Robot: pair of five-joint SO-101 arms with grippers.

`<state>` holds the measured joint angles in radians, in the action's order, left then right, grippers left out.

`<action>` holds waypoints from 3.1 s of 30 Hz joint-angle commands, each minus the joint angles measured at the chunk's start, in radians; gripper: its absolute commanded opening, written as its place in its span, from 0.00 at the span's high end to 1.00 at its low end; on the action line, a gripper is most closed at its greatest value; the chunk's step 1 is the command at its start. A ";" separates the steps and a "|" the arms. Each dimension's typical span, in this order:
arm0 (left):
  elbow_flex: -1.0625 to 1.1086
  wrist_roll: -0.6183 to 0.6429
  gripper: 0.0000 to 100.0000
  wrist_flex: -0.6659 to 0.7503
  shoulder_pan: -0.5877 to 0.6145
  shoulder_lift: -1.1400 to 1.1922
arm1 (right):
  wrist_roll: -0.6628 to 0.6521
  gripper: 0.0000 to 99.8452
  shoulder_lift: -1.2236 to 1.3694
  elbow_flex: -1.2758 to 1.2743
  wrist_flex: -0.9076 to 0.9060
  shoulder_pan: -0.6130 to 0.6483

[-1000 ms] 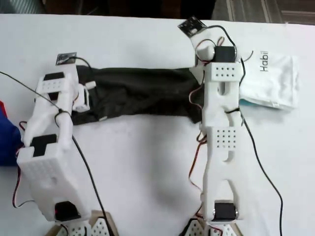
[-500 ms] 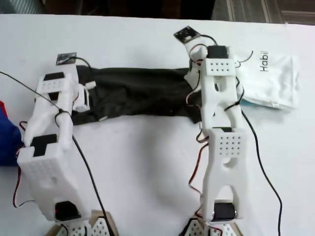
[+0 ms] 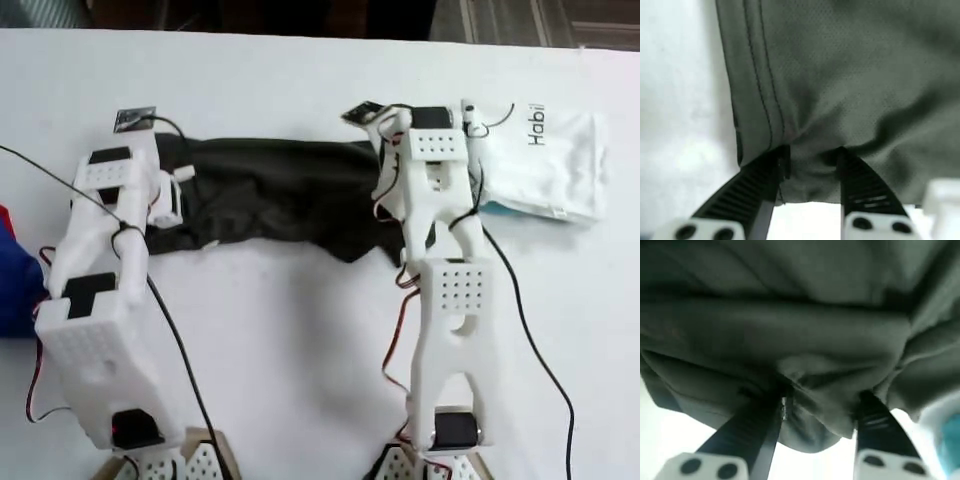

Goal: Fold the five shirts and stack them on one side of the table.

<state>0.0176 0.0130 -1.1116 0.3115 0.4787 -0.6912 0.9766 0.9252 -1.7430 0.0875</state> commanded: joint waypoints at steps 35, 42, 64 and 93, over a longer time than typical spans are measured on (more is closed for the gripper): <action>0.001 -0.005 0.83 0.041 0.031 -0.005 | 0.140 0.80 0.134 0.180 0.559 -0.047; 0.001 -0.005 0.83 0.040 0.031 -0.005 | 0.138 0.80 0.377 0.457 0.674 -0.090; 0.001 -0.005 0.83 0.041 0.031 -0.005 | 0.141 0.80 0.209 0.740 0.028 0.145; 0.001 -0.005 0.83 0.041 0.031 -0.005 | 0.143 0.80 0.289 0.729 -0.027 0.252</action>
<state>0.0176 0.0130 -1.1101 0.3115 0.4787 -0.5531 1.3157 1.6264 -1.7461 0.3345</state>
